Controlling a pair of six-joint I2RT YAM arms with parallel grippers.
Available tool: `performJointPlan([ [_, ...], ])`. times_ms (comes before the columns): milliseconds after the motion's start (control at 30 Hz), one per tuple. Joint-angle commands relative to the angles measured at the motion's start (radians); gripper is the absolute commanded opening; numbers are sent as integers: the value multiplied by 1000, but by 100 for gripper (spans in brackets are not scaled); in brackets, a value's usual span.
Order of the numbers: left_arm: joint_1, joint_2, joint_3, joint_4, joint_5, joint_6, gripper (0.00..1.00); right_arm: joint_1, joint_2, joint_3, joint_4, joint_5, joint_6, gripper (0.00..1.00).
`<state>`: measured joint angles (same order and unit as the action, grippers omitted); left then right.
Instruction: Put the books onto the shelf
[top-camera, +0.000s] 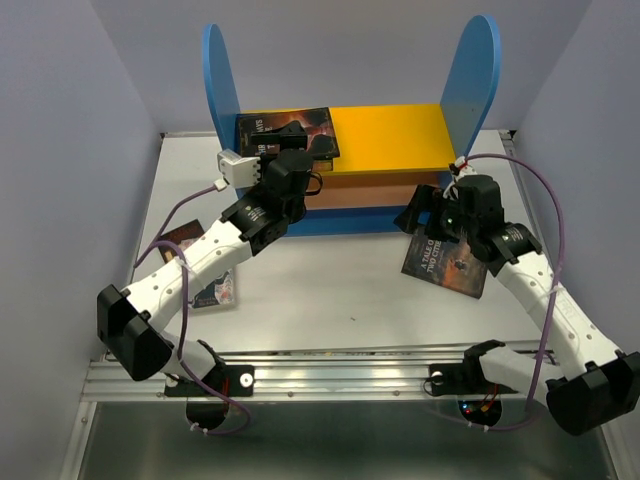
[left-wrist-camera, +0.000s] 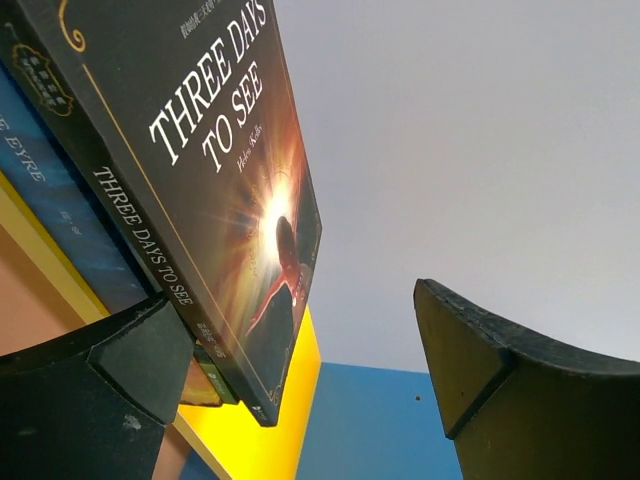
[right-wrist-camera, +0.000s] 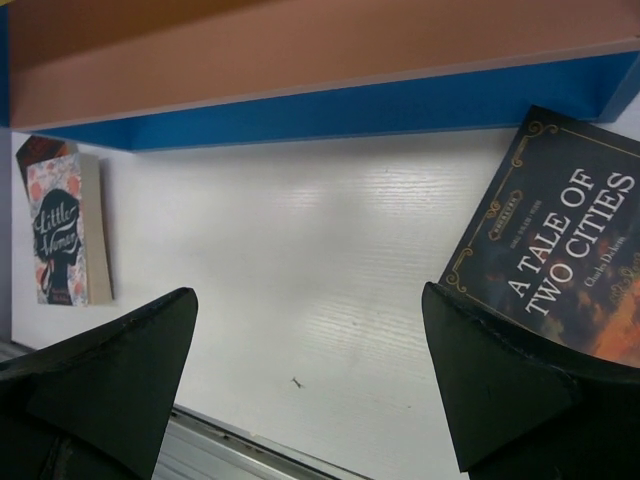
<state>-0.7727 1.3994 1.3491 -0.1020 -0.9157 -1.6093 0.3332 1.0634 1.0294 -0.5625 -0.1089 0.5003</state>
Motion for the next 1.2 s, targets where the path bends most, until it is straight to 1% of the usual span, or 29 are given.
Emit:
performJointPlan([
  [0, -5, -28, 22, -42, 21, 38, 99, -5, 3, 75, 82, -112, -31, 100],
  [100, -2, -43, 10, -15, 54, 98, 99, -5, 33, 110, 101, -150, -86, 100],
  [133, -2, -45, 7, -13, 66, 112, 99, -5, 41, 112, 116, -179, -104, 100],
  [167, -4, -48, -1, -13, 84, 123, 99, 4, 49, 113, 130, -242, -114, 100],
  [233, -4, -54, -18, -11, 98, 138, 99, 29, 63, 121, 157, -281, -147, 97],
  [267, -4, -65, -28, -10, 106, 146, 99, 49, 79, 133, 165, -278, -164, 97],
  [300, -2, -69, -47, -4, 132, 160, 99, 94, 86, 168, 165, -259, -196, 96],
  [367, 0, -86, -70, 5, 149, 179, 99, 141, 115, 210, 164, -201, -227, 96],
  [400, 3, -92, -74, 8, 165, 193, 99, 173, 130, 254, 161, -189, -238, 96],
  [433, 4, -105, -79, 2, 170, 210, 99, 173, 147, 279, 150, -178, -253, 95],
  [533, 13, -137, -108, 8, 187, 233, 99, 197, 216, 366, 133, -106, -267, 89],
  [567, 18, -146, -125, 15, 192, 247, 99, 198, 233, 389, 128, -48, -269, 87],
  [600, 21, -154, -134, 24, 196, 255, 99, 198, 266, 409, 125, -26, -273, 79],
  [667, 30, -175, -152, 36, 199, 268, 99, 198, 300, 475, 124, 38, -298, 73],
  [700, 35, -181, -157, 42, 204, 278, 99, 198, 319, 501, 118, 58, -311, 63],
  [733, 39, -186, -160, 44, 207, 282, 99, 198, 355, 526, 112, 75, -327, 59],
  [767, 49, -195, -168, 50, 218, 298, 99, 198, 372, 569, 108, 102, -357, 52],
  [833, 65, -203, -177, 59, 247, 304, 99, 198, 423, 603, 113, 103, -419, 49],
  [900, 98, -212, -191, 82, 296, 334, 99, 198, 454, 648, 116, 104, -434, 44],
  [967, 118, -217, -194, 94, 317, 359, 99, 207, 495, 678, 124, 104, -457, 43],
  [1000, 122, -217, -191, 94, 333, 373, 99, 207, 510, 716, 124, 132, -471, 42],
  [1167, 136, -203, -165, 117, 368, 417, 99, 216, 570, 794, 124, 118, -488, 41],
])
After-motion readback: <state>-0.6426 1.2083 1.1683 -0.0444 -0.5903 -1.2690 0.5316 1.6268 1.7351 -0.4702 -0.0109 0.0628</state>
